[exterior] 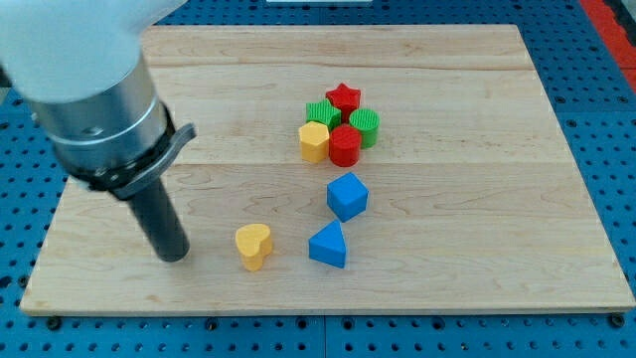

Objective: Push the yellow heart to the left side of the blue triangle

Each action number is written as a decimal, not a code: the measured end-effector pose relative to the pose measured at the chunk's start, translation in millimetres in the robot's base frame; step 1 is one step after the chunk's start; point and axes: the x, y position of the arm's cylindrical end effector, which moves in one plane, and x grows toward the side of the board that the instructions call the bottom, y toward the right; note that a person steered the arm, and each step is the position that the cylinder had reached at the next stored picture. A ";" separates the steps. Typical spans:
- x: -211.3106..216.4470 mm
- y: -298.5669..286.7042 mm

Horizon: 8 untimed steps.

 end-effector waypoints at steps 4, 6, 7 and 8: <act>18.0 65.1; 17.8 81.6; 16.6 81.8; 16.4 83.2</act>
